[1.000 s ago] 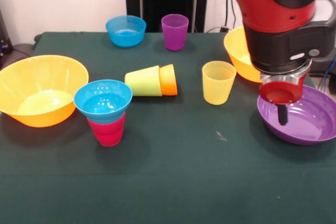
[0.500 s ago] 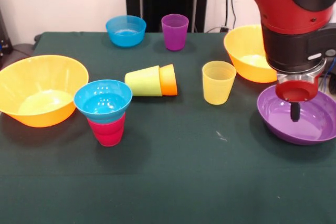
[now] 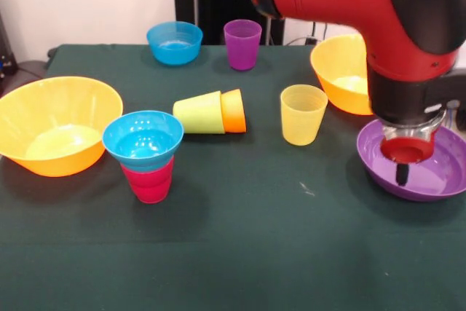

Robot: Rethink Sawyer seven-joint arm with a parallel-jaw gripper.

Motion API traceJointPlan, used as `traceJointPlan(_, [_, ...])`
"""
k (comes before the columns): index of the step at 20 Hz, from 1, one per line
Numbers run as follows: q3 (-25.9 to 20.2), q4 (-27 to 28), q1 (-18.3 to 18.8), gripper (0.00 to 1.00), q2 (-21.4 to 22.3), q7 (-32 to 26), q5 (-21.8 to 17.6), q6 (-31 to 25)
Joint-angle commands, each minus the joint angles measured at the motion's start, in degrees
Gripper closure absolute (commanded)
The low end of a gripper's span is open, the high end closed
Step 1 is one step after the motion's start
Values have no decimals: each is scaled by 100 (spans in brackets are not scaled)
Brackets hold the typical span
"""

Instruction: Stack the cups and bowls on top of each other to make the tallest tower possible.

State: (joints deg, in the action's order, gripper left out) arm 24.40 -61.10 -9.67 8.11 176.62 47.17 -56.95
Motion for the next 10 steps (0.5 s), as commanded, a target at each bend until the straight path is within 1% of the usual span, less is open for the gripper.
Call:
traceJointPlan(1, [-380, -114, -40, 0, -695, 1015, -229, 774])
traceJointPlan(4, [-353, 18, -25, 0, -813, 1055, -225, 790])
traceJointPlan(6, [-297, 98, -19, 0, -831, 1066, -273, 636])
traceJointPlan(10, [-406, -290, -18, 0, -471, 785, -240, 446])
